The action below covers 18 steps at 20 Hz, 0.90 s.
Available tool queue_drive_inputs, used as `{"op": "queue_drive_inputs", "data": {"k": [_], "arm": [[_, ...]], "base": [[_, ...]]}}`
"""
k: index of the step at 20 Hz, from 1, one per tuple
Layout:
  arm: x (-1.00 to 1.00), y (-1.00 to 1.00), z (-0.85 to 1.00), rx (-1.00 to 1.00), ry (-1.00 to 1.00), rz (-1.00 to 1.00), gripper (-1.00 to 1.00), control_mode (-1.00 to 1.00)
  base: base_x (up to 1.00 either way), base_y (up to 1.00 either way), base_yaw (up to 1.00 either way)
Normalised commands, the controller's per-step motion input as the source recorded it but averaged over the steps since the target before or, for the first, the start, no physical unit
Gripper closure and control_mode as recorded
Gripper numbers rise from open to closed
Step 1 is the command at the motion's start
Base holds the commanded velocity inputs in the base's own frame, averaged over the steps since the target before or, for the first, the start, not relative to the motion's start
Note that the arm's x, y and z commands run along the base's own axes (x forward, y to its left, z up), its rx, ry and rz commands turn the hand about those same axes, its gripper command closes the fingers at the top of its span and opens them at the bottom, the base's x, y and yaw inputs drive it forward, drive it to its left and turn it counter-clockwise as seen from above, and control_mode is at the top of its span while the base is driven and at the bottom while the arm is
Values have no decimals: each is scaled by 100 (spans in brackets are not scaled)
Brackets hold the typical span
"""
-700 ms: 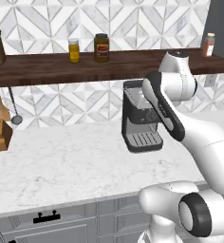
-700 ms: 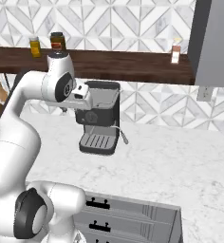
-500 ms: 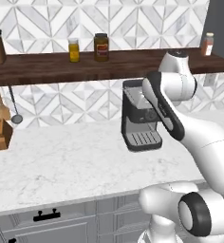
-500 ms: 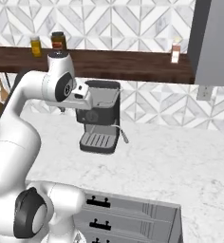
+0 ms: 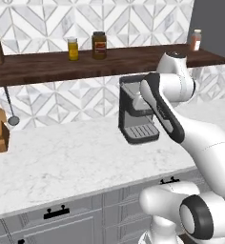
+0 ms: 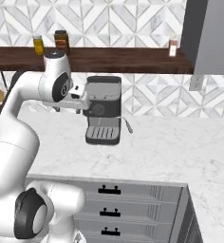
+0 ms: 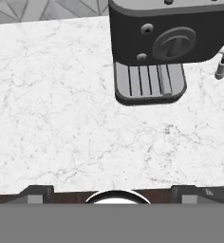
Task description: Take a straw from the drawer in front and place it inside the glass cup on the dining counter.
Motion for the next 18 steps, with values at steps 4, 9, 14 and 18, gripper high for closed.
{"op": "queue_drive_inputs", "data": {"k": [4,9,14,18], "arm": [[0,0,0,0,0,0,-100,100],[0,0,0,0,0,0,-100,100],[0,0,0,0,0,0,-100,100],[0,0,0,0,0,0,-100,100]], "base": [[2,61,-55],[0,76,-58],[-4,77,-57],[-9,49,-53]]}}
